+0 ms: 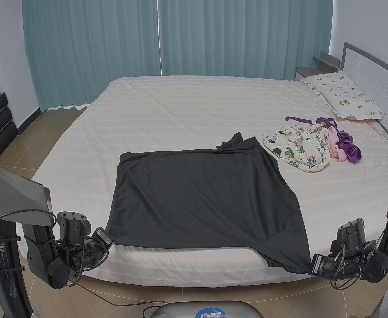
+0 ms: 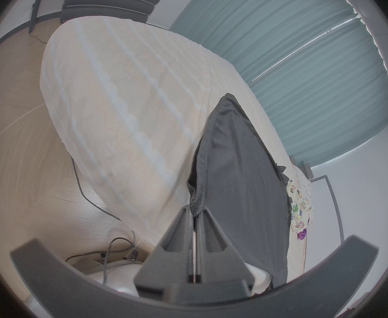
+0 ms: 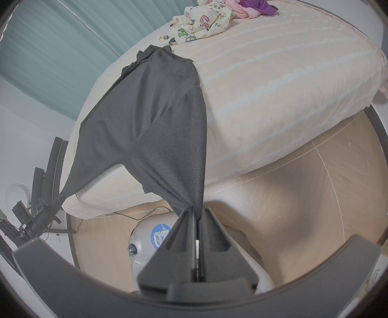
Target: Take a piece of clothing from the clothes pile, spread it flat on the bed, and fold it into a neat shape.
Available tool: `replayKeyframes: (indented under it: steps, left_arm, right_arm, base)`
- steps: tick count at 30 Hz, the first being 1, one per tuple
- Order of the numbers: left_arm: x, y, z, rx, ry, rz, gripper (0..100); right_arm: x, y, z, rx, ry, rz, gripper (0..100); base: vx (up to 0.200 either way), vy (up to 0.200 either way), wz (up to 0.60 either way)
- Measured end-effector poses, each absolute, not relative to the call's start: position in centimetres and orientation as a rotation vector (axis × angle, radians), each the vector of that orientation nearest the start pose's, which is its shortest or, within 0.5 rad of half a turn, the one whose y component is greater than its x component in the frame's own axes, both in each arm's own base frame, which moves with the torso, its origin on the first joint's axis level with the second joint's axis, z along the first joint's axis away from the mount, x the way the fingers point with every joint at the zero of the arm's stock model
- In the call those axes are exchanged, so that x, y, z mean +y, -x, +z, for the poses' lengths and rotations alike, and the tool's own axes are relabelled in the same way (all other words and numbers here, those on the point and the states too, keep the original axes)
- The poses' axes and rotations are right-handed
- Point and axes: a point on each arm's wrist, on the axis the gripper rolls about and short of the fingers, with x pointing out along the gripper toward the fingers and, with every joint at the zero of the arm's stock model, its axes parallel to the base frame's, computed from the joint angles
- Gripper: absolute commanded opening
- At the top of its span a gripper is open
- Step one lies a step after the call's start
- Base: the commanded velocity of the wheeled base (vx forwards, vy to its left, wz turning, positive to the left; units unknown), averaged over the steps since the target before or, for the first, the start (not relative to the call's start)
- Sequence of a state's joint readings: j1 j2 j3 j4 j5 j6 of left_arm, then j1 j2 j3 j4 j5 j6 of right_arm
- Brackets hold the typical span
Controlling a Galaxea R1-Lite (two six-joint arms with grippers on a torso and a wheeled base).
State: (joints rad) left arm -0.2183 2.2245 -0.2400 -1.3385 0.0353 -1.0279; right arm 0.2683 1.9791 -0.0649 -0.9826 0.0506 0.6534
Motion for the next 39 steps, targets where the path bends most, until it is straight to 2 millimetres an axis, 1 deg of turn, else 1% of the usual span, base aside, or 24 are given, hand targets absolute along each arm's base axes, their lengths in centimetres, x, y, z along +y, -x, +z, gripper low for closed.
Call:
replayKeyframes:
  steps: [5, 9, 18, 23, 29, 39]
  left_arm:
    - [-5.4, -25.2, -1.4, 0.681, 0.859, 0.163, 0]
    - [-5.2, -25.1, -1.3, 0.68, 0.845, 0.166, 0]
    - [-4.8, -23.9, -0.9, 0.7, 0.736, 0.14, 0]
    - [-4.5, -23.4, -0.7, 0.707, 0.672, 0.13, 0]
    - [-3.9, -22.6, -0.5, 0.709, 0.568, 0.143, 0]
    - [-3.5, -20.4, -1.0, 0.809, 0.443, 0.144, 0]
  right_arm:
    - [6.2, -17.2, 0.9, 0.984, -0.489, 0.003, 0]
    - [6.6, -16.5, 1.4, 0.98, -0.485, 0.015, 0]
    - [6.7, -15.8, 1.6, 1.0, -0.482, -0.007, 0]
    - [6.7, -15.1, 2.1, 1.017, -0.468, 0.004, 0]
    - [7.3, -14.2, 2.4, 1.029, -0.453, 0.013, 0]
    - [7.5, -13.8, 3.0, 1.0, -0.449, 0.018, 0]
  base:
    - [0.0, 0.0, 0.0]
    - [0.0, 0.0, 0.0]
    - [0.0, 0.0, 0.0]
    - [0.0, 0.0, 0.0]
    - [0.0, 0.0, 0.0]
    - [0.0, 0.0, 0.0]
